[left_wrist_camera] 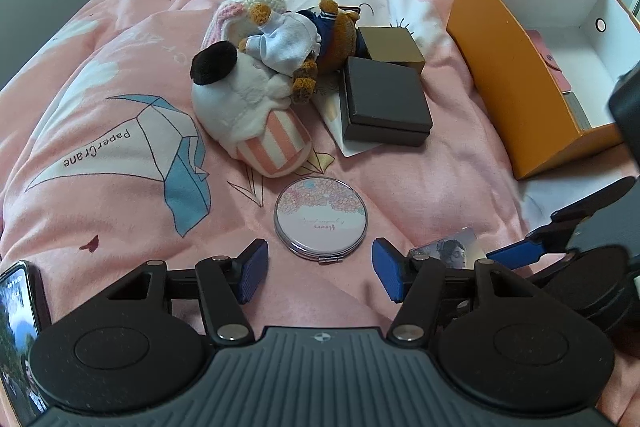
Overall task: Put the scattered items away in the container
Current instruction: 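Lift the picture card with the right gripper and carry it over the shoebox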
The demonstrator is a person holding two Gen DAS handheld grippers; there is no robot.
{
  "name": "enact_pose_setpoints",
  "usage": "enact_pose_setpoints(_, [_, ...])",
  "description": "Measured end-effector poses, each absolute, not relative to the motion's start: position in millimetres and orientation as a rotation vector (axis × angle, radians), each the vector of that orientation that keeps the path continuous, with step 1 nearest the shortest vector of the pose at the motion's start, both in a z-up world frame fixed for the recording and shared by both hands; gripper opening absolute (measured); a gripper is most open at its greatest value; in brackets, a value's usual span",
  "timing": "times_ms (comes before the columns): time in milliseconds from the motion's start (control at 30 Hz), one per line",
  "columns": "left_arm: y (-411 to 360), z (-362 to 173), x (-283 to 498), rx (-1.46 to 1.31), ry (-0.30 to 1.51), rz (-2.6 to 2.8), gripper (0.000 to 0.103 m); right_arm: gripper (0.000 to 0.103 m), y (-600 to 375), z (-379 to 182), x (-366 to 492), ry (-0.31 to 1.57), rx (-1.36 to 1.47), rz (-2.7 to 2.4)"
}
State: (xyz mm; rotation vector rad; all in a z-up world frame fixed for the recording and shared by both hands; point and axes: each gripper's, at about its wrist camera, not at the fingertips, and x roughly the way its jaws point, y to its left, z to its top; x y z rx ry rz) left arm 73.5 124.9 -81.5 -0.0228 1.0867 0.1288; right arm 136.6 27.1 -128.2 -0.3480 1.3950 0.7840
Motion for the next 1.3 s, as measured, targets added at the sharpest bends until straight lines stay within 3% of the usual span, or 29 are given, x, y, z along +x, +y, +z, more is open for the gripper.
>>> enact_pose_setpoints(333, [125.3, -81.6, 74.1, -0.030, 1.082, 0.126, 0.068, 0.066, 25.1, -133.5, 139.3, 1.400, -0.325, 0.777])
enact_pose_setpoints(833, [131.3, -57.7, 75.6, -0.090, 0.979, 0.112, 0.061, 0.064, 12.4, -75.0, 153.6, 1.197, -0.348, 0.820])
enact_pose_setpoints(1300, [124.3, -29.2, 84.6, -0.055, 0.934, 0.047, 0.061, 0.064, -23.2, 9.4, 168.7, 1.036, -0.347, 0.866])
